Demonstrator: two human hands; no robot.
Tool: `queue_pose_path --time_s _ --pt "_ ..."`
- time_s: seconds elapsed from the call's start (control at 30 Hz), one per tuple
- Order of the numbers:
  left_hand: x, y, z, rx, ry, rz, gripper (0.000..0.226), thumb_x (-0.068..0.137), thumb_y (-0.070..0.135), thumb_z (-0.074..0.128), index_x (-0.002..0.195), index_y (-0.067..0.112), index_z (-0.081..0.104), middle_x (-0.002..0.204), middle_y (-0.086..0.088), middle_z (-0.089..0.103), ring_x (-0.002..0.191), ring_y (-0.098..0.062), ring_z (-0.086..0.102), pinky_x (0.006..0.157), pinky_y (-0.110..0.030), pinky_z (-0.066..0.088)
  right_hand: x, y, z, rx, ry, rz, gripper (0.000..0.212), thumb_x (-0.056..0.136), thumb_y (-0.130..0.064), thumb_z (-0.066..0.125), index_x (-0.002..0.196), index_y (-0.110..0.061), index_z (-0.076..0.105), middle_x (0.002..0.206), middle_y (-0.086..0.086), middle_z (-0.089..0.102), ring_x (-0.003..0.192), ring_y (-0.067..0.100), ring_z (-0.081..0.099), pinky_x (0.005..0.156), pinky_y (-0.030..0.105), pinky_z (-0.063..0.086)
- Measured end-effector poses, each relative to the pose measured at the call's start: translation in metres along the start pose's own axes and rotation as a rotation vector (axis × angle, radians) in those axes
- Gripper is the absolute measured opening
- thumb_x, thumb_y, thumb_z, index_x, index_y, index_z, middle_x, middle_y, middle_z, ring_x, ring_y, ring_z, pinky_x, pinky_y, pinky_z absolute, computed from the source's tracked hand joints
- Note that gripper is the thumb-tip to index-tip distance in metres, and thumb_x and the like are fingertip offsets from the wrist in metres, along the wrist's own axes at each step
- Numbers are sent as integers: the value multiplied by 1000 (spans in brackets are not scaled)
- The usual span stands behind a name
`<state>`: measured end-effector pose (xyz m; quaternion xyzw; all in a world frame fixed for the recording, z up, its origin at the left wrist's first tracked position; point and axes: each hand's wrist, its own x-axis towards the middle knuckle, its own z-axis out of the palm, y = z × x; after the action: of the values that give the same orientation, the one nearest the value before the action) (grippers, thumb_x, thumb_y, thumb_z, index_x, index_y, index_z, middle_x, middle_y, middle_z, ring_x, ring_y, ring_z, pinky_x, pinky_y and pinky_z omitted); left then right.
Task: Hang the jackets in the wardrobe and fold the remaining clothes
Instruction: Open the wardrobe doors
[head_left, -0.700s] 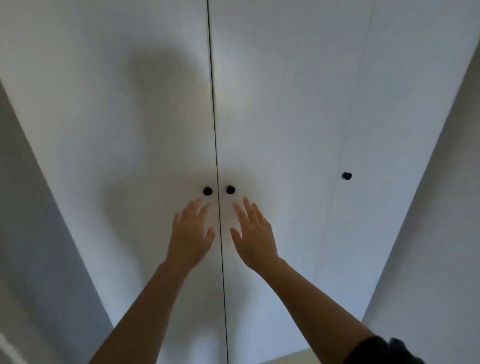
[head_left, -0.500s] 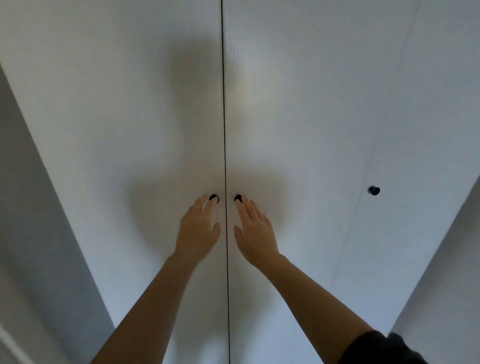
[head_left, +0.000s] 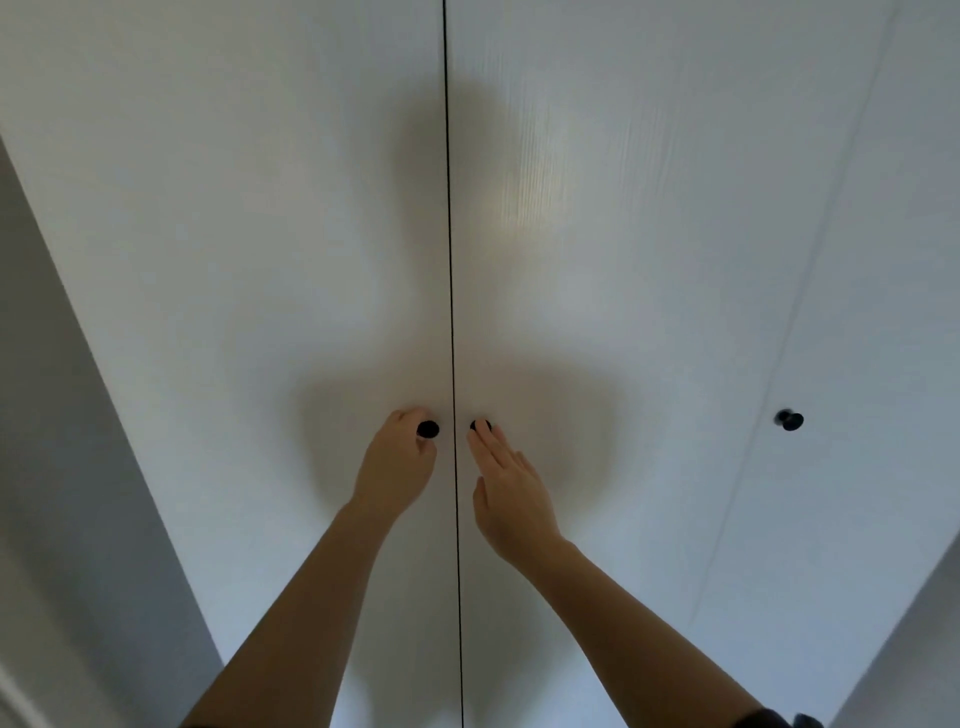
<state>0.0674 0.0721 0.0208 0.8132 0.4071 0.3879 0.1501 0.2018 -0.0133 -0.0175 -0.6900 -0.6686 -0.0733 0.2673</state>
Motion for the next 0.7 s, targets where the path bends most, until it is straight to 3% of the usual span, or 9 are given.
queue_pose_path --time_s 0.07,0.13,0.23,0.33,0.43,0.5,0.53,0.6,0.7 --pt "2 -1 -3 9 -8 6 23 89 2 52 108 8 64 105 -7 62 86 -19 57 81 -26 45 -1 -2 3 111 20 10 63 95 -6 33 154 -16 13 161 -6 4 148 8 3 118 31 21" --pt "0 -1 -5 17 0 14 21 89 4 53 104 10 66 101 -5 64 81 -16 56 78 -25 45 -3 -4 6 284 74 49 61 95 -3 37 152 -17 22 160 -10 10 144 0 11 110 16 29" --pt "-11 -1 -10 -1 26 37 18 89 6 55 102 12 68 98 -1 65 82 -16 58 79 -28 49 -3 -4 10 550 162 144 59 94 1 45 148 -17 34 154 -12 25 137 -6 21 101 -2 19" --pt "-26 -3 -18 -35 35 79 14 89 9 59 100 12 68 96 2 65 81 -15 60 79 -29 51 -9 -8 16 681 118 204 52 94 -5 53 144 -20 44 142 -18 42 127 -7 39 104 5 29" --pt "-44 -4 -29 -83 25 91 13 89 9 61 99 12 69 95 4 66 82 -12 61 78 -23 50 -20 -23 28 814 -52 274 29 91 -8 56 115 -23 65 99 -18 68 87 -9 61 77 10 48" --pt "-56 -5 -38 -116 0 92 13 89 9 61 99 14 68 94 8 64 81 -8 60 77 -13 47 -27 -31 35 771 -46 324 8 90 -9 58 89 -11 66 72 -11 62 62 -3 55 62 15 43" --pt "-61 -5 -43 -142 -20 88 13 89 9 61 98 16 68 93 10 63 81 -4 59 75 -9 46 -30 -34 37 744 -38 334 9 89 -10 60 81 -6 64 66 -5 58 56 -1 50 60 18 40" --pt "-73 -5 -54 -202 -70 68 13 88 10 62 96 21 65 90 12 63 82 -1 58 74 -7 44 -39 -44 35 736 -36 343 12 88 -12 63 78 -6 65 67 1 62 56 2 51 59 18 42" --pt "-89 -6 -70 -249 -109 48 13 87 13 63 94 24 63 90 13 63 83 -1 58 75 -8 44 -57 -61 28 734 -15 351 15 87 -13 65 76 -24 68 65 -16 65 59 -4 57 59 7 42"
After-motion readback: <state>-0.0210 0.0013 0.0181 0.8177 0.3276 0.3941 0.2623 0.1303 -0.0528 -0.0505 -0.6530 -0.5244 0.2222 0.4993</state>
